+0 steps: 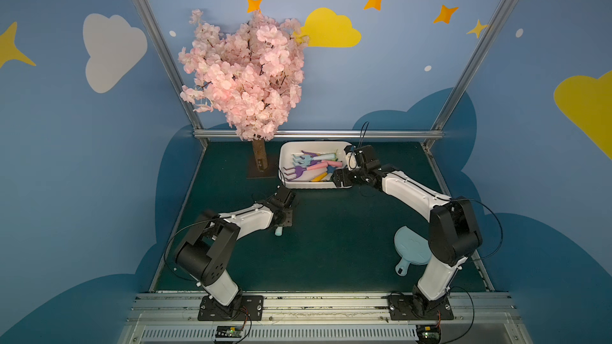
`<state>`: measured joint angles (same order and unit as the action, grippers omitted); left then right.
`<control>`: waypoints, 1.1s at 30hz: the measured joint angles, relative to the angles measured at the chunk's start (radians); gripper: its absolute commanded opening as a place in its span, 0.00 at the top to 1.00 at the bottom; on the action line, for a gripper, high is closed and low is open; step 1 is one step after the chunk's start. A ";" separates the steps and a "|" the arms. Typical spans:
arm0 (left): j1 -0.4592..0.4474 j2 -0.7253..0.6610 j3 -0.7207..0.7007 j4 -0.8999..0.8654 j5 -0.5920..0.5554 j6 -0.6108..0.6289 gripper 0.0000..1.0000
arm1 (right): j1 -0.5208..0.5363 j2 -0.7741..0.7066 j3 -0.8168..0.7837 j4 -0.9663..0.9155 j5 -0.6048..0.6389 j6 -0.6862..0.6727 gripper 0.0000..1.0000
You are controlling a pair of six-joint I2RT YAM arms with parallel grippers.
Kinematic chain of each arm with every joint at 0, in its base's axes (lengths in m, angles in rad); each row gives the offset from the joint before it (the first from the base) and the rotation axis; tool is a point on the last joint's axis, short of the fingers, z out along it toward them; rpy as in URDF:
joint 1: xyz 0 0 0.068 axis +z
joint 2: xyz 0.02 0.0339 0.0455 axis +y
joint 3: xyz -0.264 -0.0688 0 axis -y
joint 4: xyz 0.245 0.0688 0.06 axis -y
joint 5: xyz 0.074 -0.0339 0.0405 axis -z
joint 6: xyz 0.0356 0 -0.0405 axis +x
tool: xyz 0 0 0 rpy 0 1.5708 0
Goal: Take the hand rake out of the storage box
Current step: Place the rake at the center of the board.
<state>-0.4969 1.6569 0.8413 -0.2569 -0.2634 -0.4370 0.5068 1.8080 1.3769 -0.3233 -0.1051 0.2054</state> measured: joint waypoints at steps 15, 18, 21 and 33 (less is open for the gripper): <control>0.026 0.050 0.053 0.013 0.006 0.010 0.61 | 0.007 0.077 0.098 -0.087 0.012 0.000 0.09; 0.026 0.050 0.053 0.004 -0.003 0.003 0.70 | 0.007 0.096 0.139 -0.097 0.014 0.000 0.19; 0.027 0.051 0.056 -0.005 -0.013 -0.001 0.72 | 0.007 0.127 0.182 -0.101 0.018 0.002 0.27; 0.027 0.068 0.084 -0.037 -0.021 -0.020 0.73 | 0.008 0.334 0.342 -0.126 0.083 0.000 0.59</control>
<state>-0.4694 1.7245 0.9249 -0.2939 -0.2848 -0.4568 0.5144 2.1422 1.7191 -0.4492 -0.0219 0.2058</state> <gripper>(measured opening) 0.261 0.430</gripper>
